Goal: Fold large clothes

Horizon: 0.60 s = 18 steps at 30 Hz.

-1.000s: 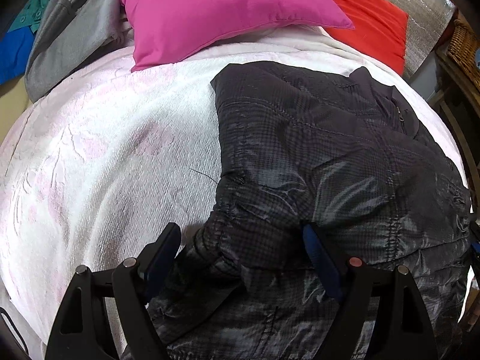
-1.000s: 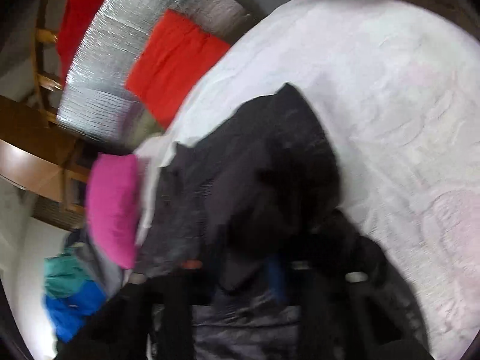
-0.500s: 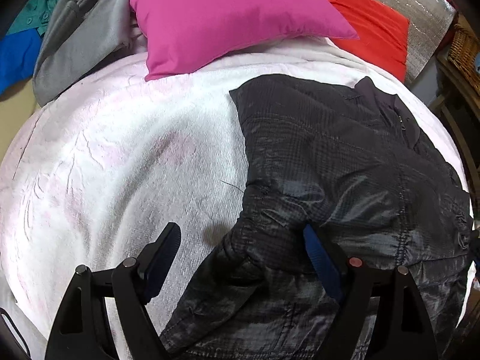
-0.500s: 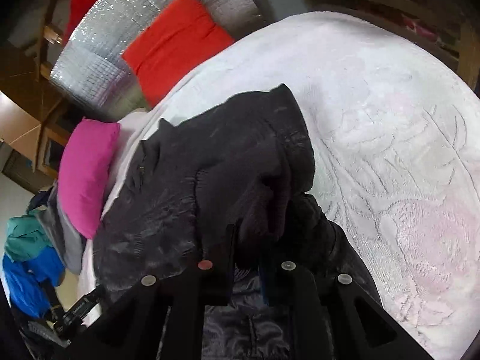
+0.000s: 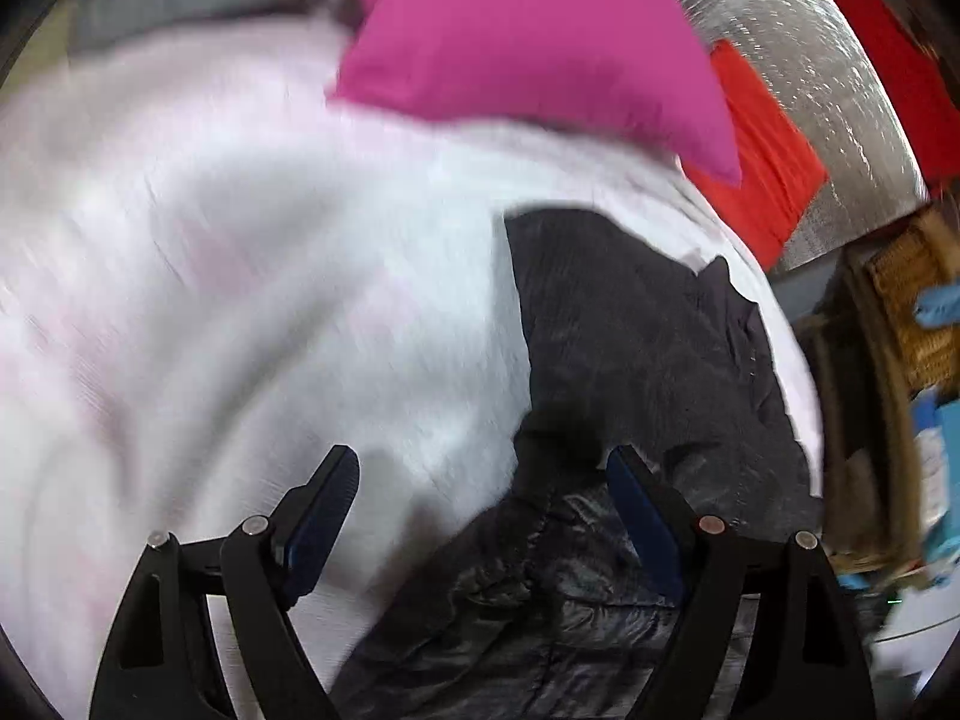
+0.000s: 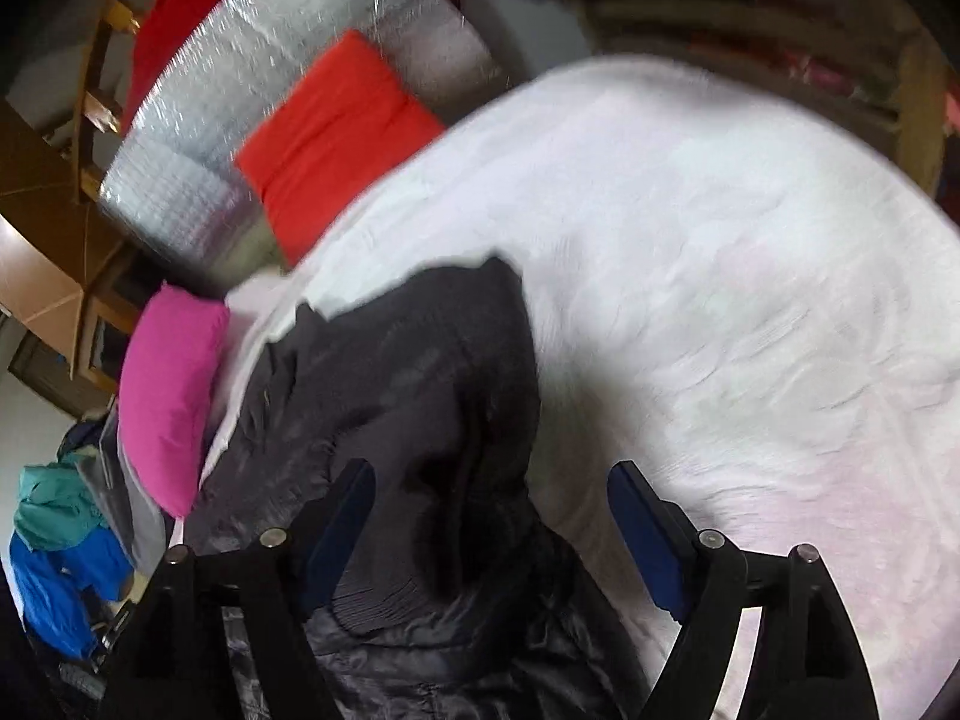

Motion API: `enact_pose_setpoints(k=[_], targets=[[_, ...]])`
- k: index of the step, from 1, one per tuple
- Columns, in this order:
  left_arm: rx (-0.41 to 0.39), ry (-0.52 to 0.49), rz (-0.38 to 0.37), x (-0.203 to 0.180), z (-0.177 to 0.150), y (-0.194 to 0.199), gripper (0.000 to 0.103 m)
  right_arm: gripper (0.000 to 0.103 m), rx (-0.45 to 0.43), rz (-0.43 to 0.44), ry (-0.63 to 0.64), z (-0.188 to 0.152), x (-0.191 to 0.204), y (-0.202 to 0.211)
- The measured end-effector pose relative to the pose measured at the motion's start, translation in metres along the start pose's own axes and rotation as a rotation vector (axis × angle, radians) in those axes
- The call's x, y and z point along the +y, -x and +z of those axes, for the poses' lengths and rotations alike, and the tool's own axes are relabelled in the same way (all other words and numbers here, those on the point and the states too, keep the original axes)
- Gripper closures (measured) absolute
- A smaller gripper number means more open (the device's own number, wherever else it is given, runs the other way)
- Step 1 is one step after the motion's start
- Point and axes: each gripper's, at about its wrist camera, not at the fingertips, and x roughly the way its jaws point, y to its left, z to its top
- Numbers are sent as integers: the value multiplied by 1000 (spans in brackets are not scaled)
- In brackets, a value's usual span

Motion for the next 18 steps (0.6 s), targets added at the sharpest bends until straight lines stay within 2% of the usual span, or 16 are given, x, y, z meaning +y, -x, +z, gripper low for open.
enact_pose_setpoints(k=[2,4,5,6,7,8,9,11,14,15,17,18], targets=[[1,-8,-17,-5,-2,-4,18,21,40,30,13,-1,4,-15],[-26,-54,-43,-16,-2,0,19,27,50,39,35,-4,10,-21],[-34,-71,-59,-22,-3,2,19,41,42,15,71,-6,17,-22],[-40,-90,-71,-27,-5,3,23,51,36,-23,105,-9,23,-22],[-39,-113,-70,-32,-7,1,29,53,27,-44,126,-11,28,-22],[-24,-138,-57,-38,-9,-3,53,63,8,-60,143,-12,32,-19],[-14,-153,-36,-42,-11,-7,58,70,-20,-67,156,-12,36,-15],[-45,-179,5,-49,-12,-10,62,74,-105,-78,201,-13,48,1],[-66,-180,8,-54,-12,-8,63,76,-210,-101,271,-15,65,15],[-66,-177,10,-52,-11,-10,63,76,-196,-118,273,-14,65,11],[-46,-169,22,-47,-12,-13,57,76,-110,-165,245,-10,57,-8],[-20,-162,36,-45,-12,-16,44,74,-34,-183,207,-8,46,-21]])
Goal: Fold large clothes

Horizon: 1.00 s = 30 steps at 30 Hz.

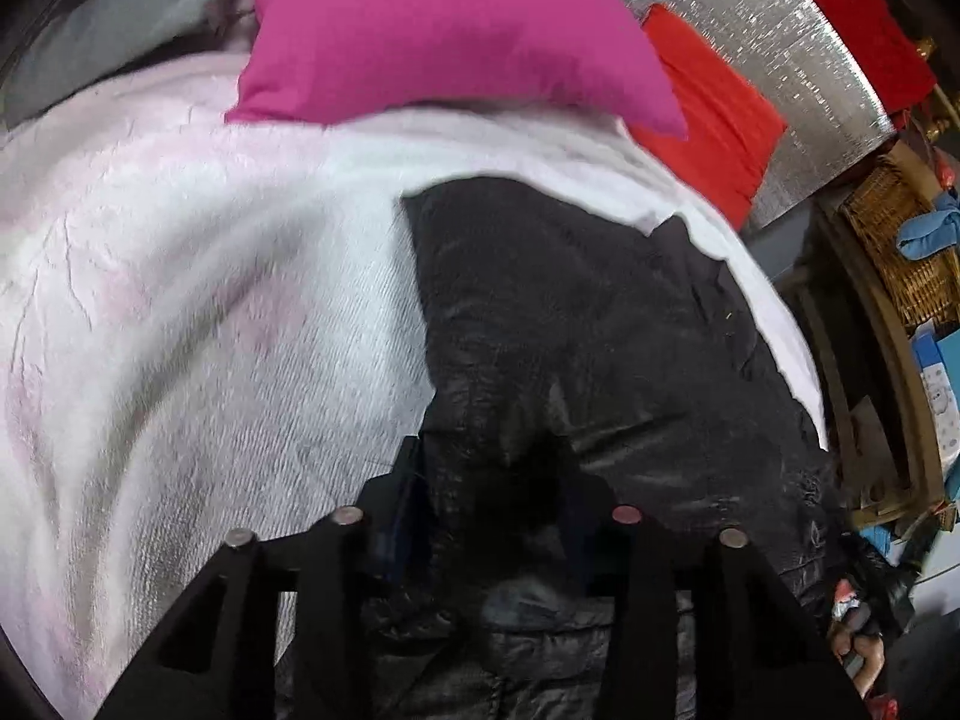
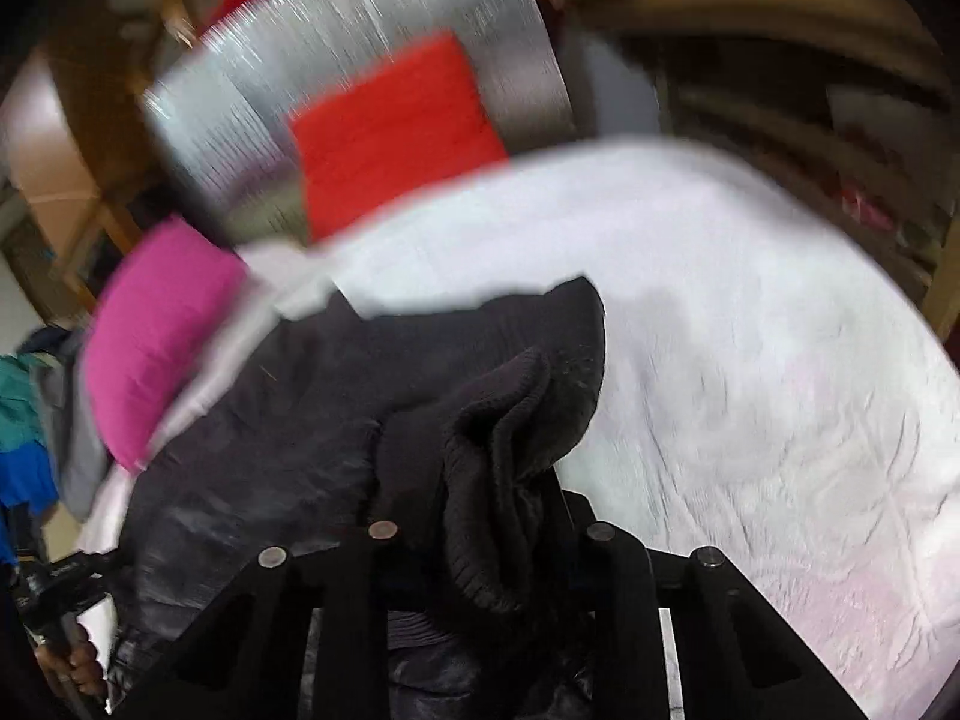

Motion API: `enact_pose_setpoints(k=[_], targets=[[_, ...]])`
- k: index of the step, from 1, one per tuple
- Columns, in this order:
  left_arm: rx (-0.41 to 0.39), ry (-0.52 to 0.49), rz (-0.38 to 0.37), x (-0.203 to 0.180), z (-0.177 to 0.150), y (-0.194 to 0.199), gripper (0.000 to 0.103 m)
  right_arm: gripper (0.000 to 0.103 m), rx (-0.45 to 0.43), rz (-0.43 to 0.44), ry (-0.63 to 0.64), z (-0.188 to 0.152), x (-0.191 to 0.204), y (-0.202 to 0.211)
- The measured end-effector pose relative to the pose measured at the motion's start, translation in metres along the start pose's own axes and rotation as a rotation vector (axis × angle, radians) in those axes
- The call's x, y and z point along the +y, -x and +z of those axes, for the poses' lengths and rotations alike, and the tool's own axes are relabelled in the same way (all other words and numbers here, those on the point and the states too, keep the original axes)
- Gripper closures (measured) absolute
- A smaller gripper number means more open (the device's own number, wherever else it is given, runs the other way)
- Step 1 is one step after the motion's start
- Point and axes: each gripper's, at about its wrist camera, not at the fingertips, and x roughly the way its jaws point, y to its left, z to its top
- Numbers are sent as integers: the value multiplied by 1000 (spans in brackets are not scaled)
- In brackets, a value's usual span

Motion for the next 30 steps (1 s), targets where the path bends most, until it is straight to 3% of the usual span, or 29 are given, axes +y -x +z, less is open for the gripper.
enact_pose_setpoints(k=[5,7,8,9,14,15,17,18,21,23,26,30], targets=[[53,6,-9,9,-1,0,33,69,63,107,-60,2,-20,15],[63,3,-28,15,-9,7,30,45,88,102,-59,-2,-25,18],[66,-3,-30,14,-11,7,28,26,85,98,-68,-3,-29,19],[69,-15,-31,13,-12,6,26,23,81,100,-84,-4,-32,18],[52,-58,-21,2,-18,5,26,26,135,218,-175,-9,-38,-7],[46,-63,-14,1,-18,4,30,38,151,206,-165,-11,-35,-12],[32,-71,-5,-1,-20,6,42,48,140,172,-121,-14,-26,-8],[22,-66,-4,-1,-20,9,47,62,116,163,-85,-14,-21,0],[5,-60,-17,0,-21,15,52,69,0,166,-22,-13,-6,33],[6,-64,-18,2,-22,17,52,69,-44,155,24,-16,0,44],[35,-73,14,3,-27,11,47,69,85,93,55,-23,2,11],[46,-94,38,2,-31,14,40,52,110,112,9,-20,-4,7]])
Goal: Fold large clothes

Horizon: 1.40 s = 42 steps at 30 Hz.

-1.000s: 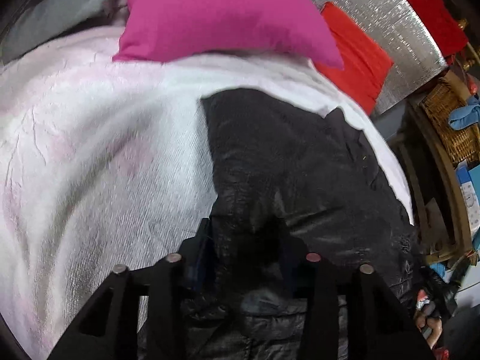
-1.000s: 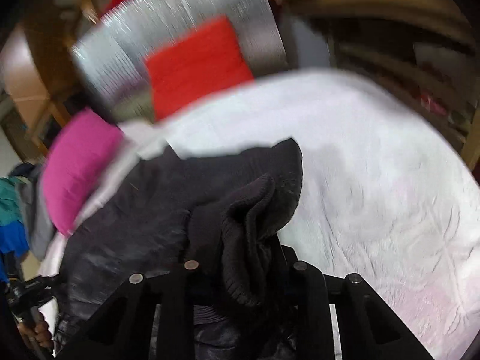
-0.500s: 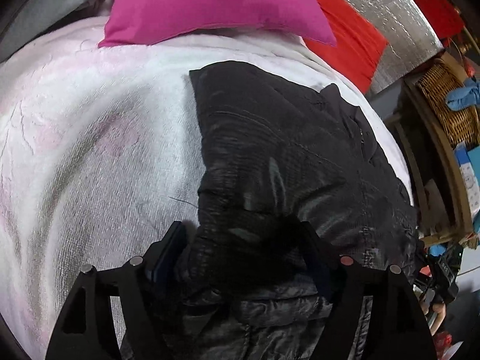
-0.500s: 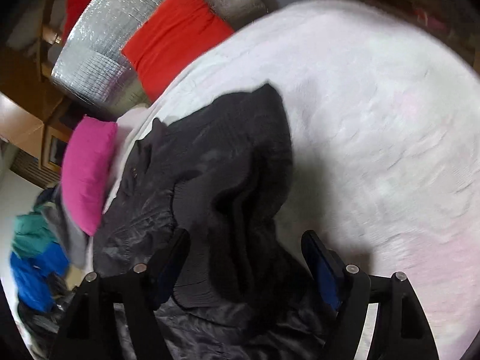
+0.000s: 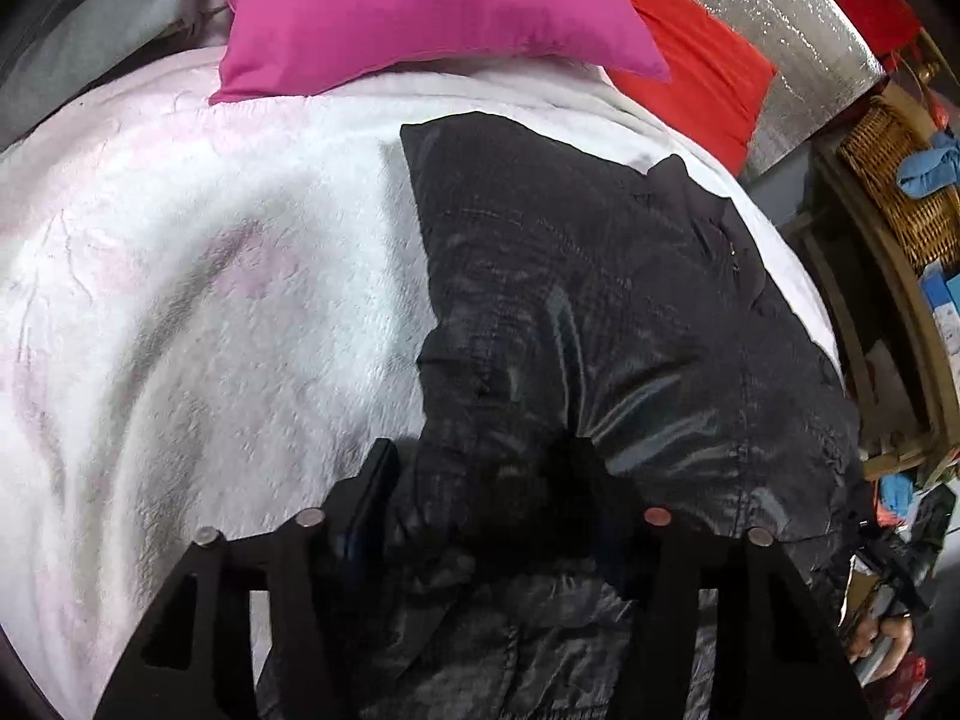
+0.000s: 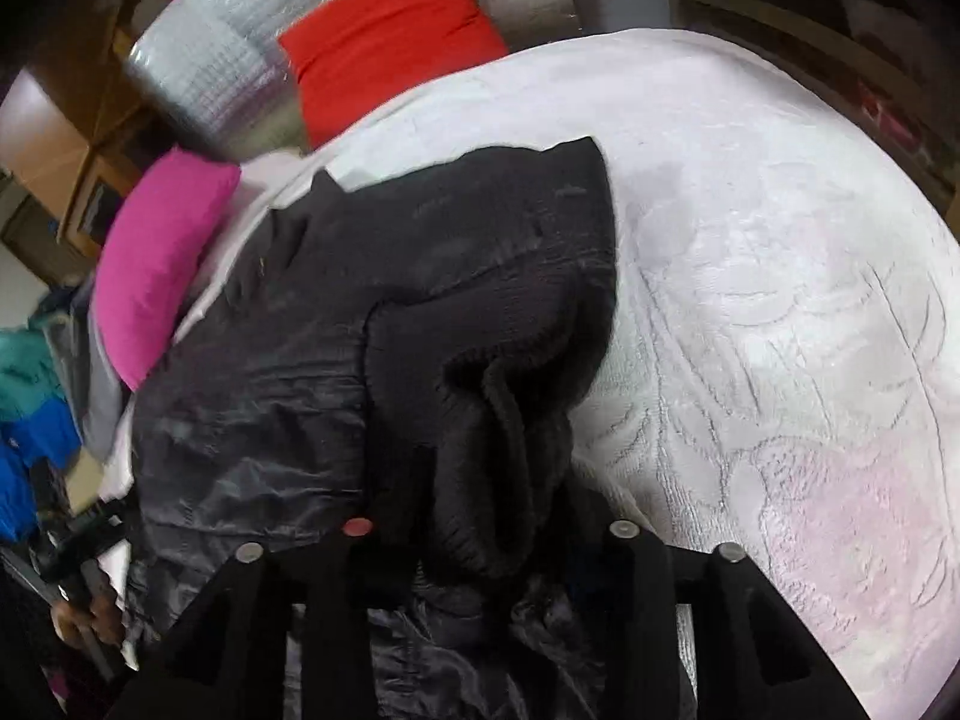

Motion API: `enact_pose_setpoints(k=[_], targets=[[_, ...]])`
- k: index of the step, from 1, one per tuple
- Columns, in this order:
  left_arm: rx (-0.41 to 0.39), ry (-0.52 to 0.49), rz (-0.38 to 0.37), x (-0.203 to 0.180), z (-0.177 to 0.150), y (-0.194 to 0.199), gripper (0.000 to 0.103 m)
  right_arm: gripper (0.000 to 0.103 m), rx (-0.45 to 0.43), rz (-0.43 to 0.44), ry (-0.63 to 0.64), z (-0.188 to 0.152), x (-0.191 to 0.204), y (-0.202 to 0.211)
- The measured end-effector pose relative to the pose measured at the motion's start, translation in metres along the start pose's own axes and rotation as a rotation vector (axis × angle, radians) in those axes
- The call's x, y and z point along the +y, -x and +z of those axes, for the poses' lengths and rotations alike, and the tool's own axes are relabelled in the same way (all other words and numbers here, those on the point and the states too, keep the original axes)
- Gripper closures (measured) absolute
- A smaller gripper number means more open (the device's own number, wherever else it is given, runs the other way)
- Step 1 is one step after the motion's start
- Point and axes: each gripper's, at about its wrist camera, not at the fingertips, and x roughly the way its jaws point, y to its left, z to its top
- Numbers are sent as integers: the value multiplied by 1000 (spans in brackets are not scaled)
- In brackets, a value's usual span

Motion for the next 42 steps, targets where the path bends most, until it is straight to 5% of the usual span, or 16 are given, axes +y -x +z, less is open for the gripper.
enact_pose_setpoints(k=[2,3,10,12,16,21,23,25,28,31,37,42], targets=[[-3,5,11,2,-4,5,39,29,-5,-9,6,-3,0,8],[-7,8,15,3,-5,8,39,26,-12,-27,5,-6,-3,13],[-113,-41,56,-13,-13,42,34,26,-96,29,-128,-5,-29,39],[-97,-28,38,-12,-15,39,25,26,-76,66,-185,-5,-37,33],[-15,5,23,-8,-14,16,25,26,-14,120,-225,-6,-41,7],[-18,-30,65,-15,-15,6,25,61,-24,78,-106,-13,-17,7],[-22,-43,71,-18,-15,7,25,64,-70,71,-52,-14,-4,23],[-15,-46,78,-17,-16,5,25,64,-101,62,0,-16,7,31],[-8,-52,83,-12,-18,3,24,64,-8,2,0,-16,4,2],[-6,-54,81,-12,-19,5,23,57,10,32,-49,-14,-4,-3],[-33,-56,48,3,-28,30,23,49,-67,59,-61,-19,-15,33],[-79,-67,95,17,-41,55,23,49,-153,102,-96,-43,-35,71]])
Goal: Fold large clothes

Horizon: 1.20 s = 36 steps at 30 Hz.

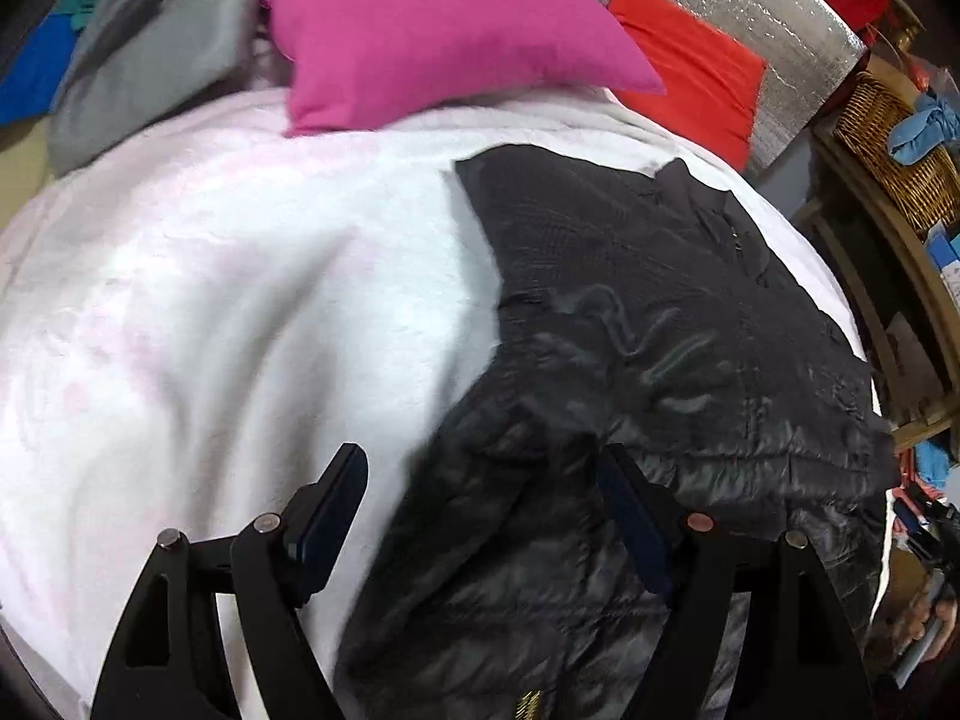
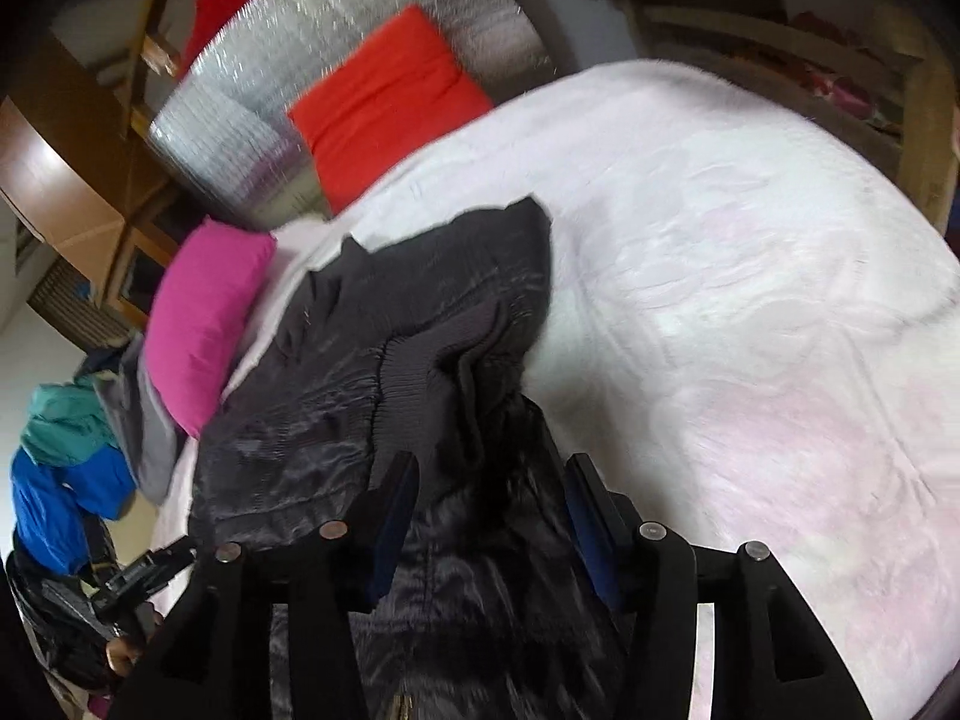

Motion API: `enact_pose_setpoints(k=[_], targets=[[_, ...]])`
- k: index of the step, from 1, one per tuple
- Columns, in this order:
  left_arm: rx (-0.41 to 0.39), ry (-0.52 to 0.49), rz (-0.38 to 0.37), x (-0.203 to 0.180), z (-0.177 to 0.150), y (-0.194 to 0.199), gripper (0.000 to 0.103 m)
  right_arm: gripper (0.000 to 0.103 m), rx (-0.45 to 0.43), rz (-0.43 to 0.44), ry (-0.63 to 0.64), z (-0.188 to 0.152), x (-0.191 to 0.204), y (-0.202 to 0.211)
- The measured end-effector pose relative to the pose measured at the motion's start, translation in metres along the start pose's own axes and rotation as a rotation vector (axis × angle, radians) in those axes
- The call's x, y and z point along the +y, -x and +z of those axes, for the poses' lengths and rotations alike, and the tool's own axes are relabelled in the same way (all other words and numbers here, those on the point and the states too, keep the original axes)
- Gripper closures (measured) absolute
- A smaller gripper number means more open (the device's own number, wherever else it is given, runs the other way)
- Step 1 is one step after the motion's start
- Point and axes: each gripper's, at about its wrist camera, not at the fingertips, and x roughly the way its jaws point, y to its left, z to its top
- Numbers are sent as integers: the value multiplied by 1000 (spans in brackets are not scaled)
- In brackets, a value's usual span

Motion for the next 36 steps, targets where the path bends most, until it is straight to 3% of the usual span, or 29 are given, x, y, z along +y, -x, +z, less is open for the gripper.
enact_pose_setpoints(k=[6,14,18,23,28,36], targets=[[-43,17,-6,19,-34,39,23,47,-32,35,-31,-36,-20,38],[-76,42,1,41,-95,81,23,42,3,65,-12,-86,-30,63],[-36,68,-23,46,-139,92,23,34,36,89,4,-113,-30,70],[9,54,-41,36,-182,101,23,34,114,97,59,-145,-21,72],[104,58,-13,26,-213,92,23,30,199,111,101,-177,-11,76],[255,157,91,30,-233,63,21,28,352,57,68,-222,-18,62]])
